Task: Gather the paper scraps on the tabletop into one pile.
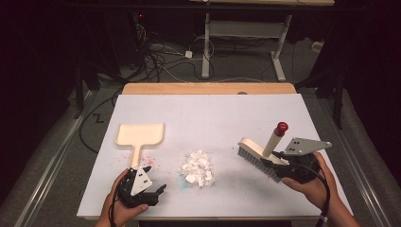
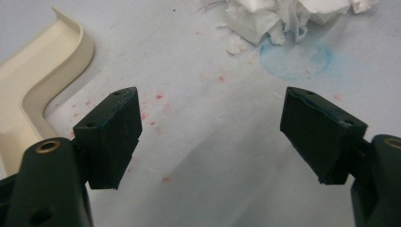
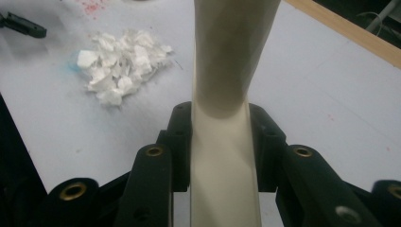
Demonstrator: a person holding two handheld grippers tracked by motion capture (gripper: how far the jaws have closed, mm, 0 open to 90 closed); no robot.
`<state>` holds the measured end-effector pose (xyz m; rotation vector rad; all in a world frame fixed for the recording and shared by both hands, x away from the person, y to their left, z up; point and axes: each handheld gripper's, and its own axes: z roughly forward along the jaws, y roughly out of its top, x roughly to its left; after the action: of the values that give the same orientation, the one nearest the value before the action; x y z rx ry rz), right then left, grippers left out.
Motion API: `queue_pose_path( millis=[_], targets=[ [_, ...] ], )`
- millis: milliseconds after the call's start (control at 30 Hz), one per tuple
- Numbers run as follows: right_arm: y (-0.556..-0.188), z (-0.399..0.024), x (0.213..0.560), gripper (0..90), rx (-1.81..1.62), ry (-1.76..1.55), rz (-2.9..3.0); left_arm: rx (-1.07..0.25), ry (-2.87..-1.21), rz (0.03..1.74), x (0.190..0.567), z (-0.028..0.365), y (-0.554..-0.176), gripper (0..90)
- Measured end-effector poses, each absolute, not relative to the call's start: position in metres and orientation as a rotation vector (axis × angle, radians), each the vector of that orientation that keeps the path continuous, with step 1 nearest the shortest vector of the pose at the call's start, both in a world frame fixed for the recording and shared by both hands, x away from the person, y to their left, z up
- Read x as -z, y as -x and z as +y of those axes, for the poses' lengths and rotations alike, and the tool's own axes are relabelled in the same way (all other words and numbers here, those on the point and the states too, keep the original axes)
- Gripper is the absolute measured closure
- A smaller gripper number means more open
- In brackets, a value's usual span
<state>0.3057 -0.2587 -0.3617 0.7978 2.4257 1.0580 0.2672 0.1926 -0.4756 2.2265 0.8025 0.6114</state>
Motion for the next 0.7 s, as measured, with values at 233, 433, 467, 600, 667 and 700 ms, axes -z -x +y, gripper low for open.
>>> queue_pose_path(
  millis=[233, 433, 467, 600, 667, 700],
  targets=[
    [-0.298, -0.293, 0.355, 67.7, -0.979, -0.781, 2.600, -0.627, -2.236, 0.774, 0.475, 0.191, -0.266, 20.8],
    [-0.293, -0.304, 0.366, 67.7, -0.922, -0.669, 2.884, -0.622, -2.247, 0.764, 0.475, 0.188, -0.267, 20.8],
    [-0.294, -0.303, 0.369, 67.6, -0.910, -0.655, 2.915, -0.623, -2.251, 0.760, 0.475, 0.187, -0.267, 20.9],
    [-0.306, -0.298, 0.378, 67.6, -0.850, -0.685, 2.938, -0.620, -2.267, 0.749, 0.475, 0.183, -0.266, 20.8],
    [-0.321, -0.296, 0.382, 67.5, -0.860, -0.723, 2.929, -0.621, -2.267, 0.747, 0.475, 0.183, -0.267, 20.8],
    [-0.328, -0.296, 0.384, 67.4, -0.871, -0.748, 2.919, -0.621, -2.266, 0.748, 0.475, 0.182, -0.267, 20.8]
  ],
)
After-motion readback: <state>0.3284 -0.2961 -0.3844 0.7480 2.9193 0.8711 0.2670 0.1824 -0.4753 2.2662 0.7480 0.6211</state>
